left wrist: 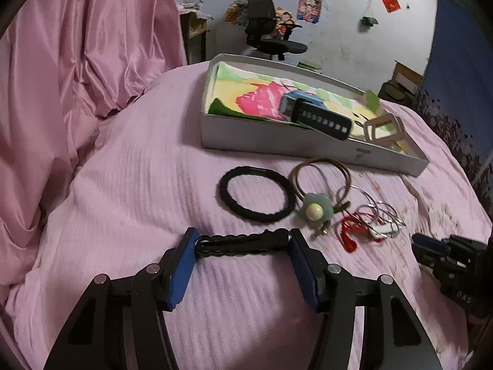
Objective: Organize jewelry
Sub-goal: 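Carry the hair clip and ring into the tray and open both tools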
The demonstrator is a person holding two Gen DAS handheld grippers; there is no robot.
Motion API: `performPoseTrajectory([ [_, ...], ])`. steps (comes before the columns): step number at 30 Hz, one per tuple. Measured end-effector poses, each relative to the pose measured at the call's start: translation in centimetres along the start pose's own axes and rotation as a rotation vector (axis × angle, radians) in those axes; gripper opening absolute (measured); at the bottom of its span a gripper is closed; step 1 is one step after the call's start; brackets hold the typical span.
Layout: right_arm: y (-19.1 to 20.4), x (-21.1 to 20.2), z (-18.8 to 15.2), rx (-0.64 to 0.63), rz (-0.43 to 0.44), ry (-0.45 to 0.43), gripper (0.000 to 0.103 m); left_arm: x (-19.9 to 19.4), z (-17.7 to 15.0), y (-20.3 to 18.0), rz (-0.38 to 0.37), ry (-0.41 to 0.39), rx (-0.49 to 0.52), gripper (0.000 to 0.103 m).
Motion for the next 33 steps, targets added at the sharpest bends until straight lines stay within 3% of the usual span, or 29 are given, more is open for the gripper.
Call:
performPoseTrajectory([
  [7,0.3,-0.2,0.0,-0.021,0.007,-0.012,0.018,-1.9,-1.1,-2.2,-0.04,-0.035,0.092,0.056],
  [16,1.0,-2.1,0.4,-0.061,0.03,-0.08,0.018,-3.9,-0.2,-3.7,-0.133,-0.11,0.087,0.056],
  [26,-0.1,-3.0,3.5,-0.046,0.027,-0.156,0.018,-4.0,4.9,-5.5,-0.149,-0.246,0.034,0.056],
  [33,-2.6,-2.6,7.7,-0.036,-0.036,-0.212,0.018,-1.2,8.6,-7.5,-0.176,-0.237,0.038,0.056],
])
Point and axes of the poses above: each gripper's, at about its wrist camera, not at the fingertips, and x roughly the way its jaws point, y to its left, z to its top, the point moved 2 cm from there along x, roughly the way its jaws point, and after that the axes turned 2 degrees about -x, right-handed, at the moved point
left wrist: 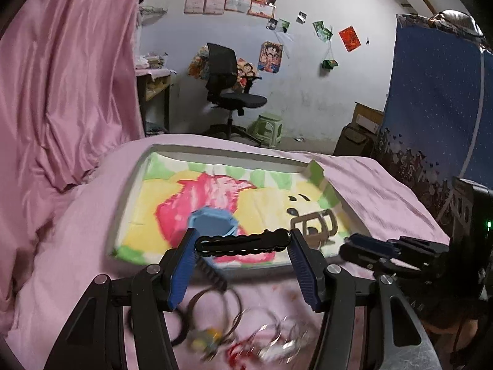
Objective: Organize jewelry
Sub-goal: 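Carry the hair clip and ring into the tray and open both tools, then withdraw both open tools from the tray toward the remaining items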
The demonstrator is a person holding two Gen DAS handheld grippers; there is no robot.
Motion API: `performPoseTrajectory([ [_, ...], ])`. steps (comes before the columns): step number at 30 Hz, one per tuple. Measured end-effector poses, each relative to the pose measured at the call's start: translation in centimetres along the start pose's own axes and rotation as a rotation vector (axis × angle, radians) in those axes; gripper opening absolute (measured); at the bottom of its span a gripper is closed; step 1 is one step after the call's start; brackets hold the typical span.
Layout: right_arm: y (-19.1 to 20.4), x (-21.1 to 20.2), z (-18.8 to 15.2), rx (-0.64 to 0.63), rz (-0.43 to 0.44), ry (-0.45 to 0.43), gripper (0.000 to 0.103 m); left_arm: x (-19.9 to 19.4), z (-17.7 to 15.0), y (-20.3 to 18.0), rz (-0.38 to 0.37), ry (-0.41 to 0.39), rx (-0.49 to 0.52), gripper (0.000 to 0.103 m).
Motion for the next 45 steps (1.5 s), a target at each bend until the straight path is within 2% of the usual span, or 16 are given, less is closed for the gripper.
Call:
performPoseTrajectory([
  [7,-1.2,2.4,1.7,0.0,-0.034,0.024,0.018,4.3,0.3,-0.1,0.007,0.073,-0.015,0.056],
  [11,-1.9,3.2,1.4,-0.001,-0.059,0.046,0.018,5.8,0.1,-0.7,0.05,0.089,0.023,0.056],
  [17,-3.2,4.6,1.4,0.013,-0.079,0.092,0.018,8.1,0.2,-1.9,0.179,0.175,0.121,0.056],
  [24,-3.6,5.6,1.1,0.026,-0.073,0.127,0.018,9.0,0.1,-2.6,0.217,0.227,0.2,0.057],
  [32,-4.1,5.2,1.2,0.043,-0.075,0.121,0.021,7.0,-0.2,-2.6,0.174,0.167,0.185,0.069],
  [34,-4.3,4.7,1.2,0.053,-0.075,0.101,0.032,5.8,-0.2,-2.3,0.141,0.135,0.157,0.072],
  [38,-4.6,3.1,1.1,0.077,-0.083,0.04,0.033,3.3,-0.5,-1.6,0.115,0.063,0.099,0.081],
  [42,-4.5,0.4,0.9,0.103,-0.097,-0.058,0.051,0.5,-0.9,-0.6,0.1,-0.012,0.054,0.087],
  [45,-4.0,-1.6,0.3,0.121,-0.108,-0.122,0.057,-1.5,-1.3,0.0,0.095,-0.06,0.025,0.096],
])
Point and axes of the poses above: each gripper's, at about its wrist camera, not at the fingertips, and x roughly the way its jaws point, y to its left, z to its top, the point moved 2 cm from there along x, roughly the way its jaws point, and after that the axes turned 2 degrees about -x, right-handed, at the moved point
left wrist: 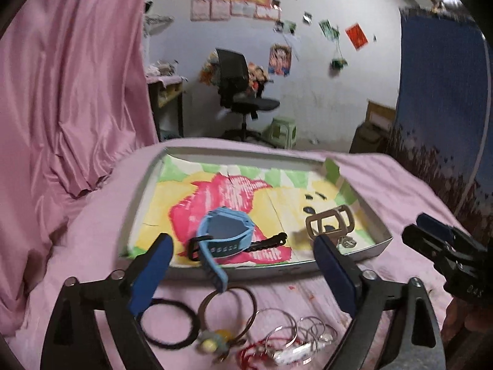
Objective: Organize jewelry
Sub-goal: 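Withdraw both open tools from the tray toward the remaining items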
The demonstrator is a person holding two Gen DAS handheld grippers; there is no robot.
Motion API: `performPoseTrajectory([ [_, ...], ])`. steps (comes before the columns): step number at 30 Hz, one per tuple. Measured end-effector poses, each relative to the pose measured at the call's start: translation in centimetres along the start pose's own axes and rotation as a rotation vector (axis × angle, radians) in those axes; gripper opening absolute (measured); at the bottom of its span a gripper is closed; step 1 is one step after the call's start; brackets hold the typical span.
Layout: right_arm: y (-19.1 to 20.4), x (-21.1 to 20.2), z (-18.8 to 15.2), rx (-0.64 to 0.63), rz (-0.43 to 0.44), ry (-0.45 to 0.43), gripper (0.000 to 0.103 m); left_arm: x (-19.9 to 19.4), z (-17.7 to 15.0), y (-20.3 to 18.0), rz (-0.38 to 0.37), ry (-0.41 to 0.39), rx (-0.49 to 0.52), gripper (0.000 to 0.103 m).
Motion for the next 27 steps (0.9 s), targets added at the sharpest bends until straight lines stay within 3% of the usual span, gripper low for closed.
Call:
performPoseTrajectory([
  [4,0.7,-2.3,-0.4,0.016,-0.012,-0.08,0.075,-2.5,-0.7,0.6,0.006,-0.051,0.003,0.1],
  [10,2.7,-5.1,-1.6,0.011,-0.019,-0.152,0.091,-5.9,-2.2,0.7,0.025,-0.114,0.045,0.103],
  [21,5.5,-7.1,-3.1,-0.052,-0.013,-0.19,0.092,-9.2,-4.6,2.4,0.05,-0.124,0.052,0.103],
  [27,6.5,-7.6,-3.8,-0.095,-0.006,-0.184,0.092,-9.0,-5.6,3.7,0.05,-0.071,0.04,0.103],
])
Point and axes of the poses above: each gripper's, at about its wrist camera, not at the fingertips, and x roughly the way its jaws point, y to its left, z to its top, the point moved 2 cm from there along x, roughly the way its jaws point, and after that the axes turned 2 degrees about -x, right-handed, at the moved point
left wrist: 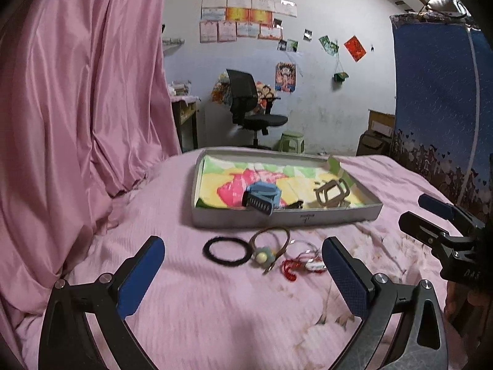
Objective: Organize jewelry
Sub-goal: 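Withdraw both open tools from the tray toward the remaining items, then grasp the black hair tie with the left tool while the right tool grasps a small silver ring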
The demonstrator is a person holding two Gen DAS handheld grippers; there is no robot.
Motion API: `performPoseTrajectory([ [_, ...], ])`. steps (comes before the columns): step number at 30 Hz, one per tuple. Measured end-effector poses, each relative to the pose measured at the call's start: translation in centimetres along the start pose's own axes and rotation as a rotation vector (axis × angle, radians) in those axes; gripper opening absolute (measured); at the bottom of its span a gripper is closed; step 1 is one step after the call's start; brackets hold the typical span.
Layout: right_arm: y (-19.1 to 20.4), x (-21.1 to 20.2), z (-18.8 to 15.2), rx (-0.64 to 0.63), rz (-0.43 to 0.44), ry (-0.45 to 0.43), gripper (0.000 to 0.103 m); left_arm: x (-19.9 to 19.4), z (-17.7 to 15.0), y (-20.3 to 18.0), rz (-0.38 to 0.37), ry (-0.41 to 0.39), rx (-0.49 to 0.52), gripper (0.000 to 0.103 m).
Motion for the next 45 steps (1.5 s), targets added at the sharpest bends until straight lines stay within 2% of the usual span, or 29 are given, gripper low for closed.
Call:
performPoseTrajectory([
  [7,1.0,0.8,-0.7,-0.042,0.034,0.059,0.092,2.0,-0.9,1.7,-0.007,0.12,-0.036,0.103],
  [16,1.7,2.2,-1.6,-0.069,0.089,0.142,0.091,4.1,-1.3,2.6,-0.012,0.21,-0.06,0.103],
  [17,1.7,2.4,-1.7,-0.067,0.093,0.151,0.09,4.3,-1.2,2.7,-0.015,0.217,-0.061,0.102],
  [21,1.8,3.2,-2.1,-0.066,0.106,0.198,0.074,5.1,-1.1,2.8,-0.03,0.245,-0.073,0.099],
  [23,1.9,3.7,-2.4,-0.064,0.116,0.22,0.067,5.6,-1.1,3.1,-0.044,0.261,-0.096,0.093],
  [25,1.8,4.1,-2.6,-0.059,0.13,0.244,0.057,6.2,-1.0,3.6,-0.056,0.276,-0.124,0.086],
  [30,1.3,5.3,-3.2,-0.023,0.153,0.296,0.043,7.7,-1.0,4.6,-0.084,0.309,-0.2,0.073],
  [34,0.7,6.6,-3.6,0.014,0.162,0.341,0.035,9.1,-0.7,5.1,-0.1,0.336,-0.247,0.063],
  [39,0.4,8.2,-3.7,0.042,0.186,0.369,0.035,10.8,-0.8,5.5,-0.104,0.377,-0.294,0.055],
  [43,0.9,9.3,-3.6,0.033,0.226,0.392,0.035,11.4,-0.9,5.6,-0.105,0.389,-0.318,0.043],
  [45,1.2,9.9,-3.8,0.031,0.239,0.413,0.028,11.7,-0.9,5.6,-0.114,0.396,-0.32,0.037],
])
Point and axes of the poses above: each gripper's, at about its wrist camera, not at the fingertips, and x roughly the way its jaws point, y to its left, z to its top, the point moved 2 cm from there along x, roughly the way its jaws point, and after that the axes turned 2 degrees about -x, right-handed, at the moved point
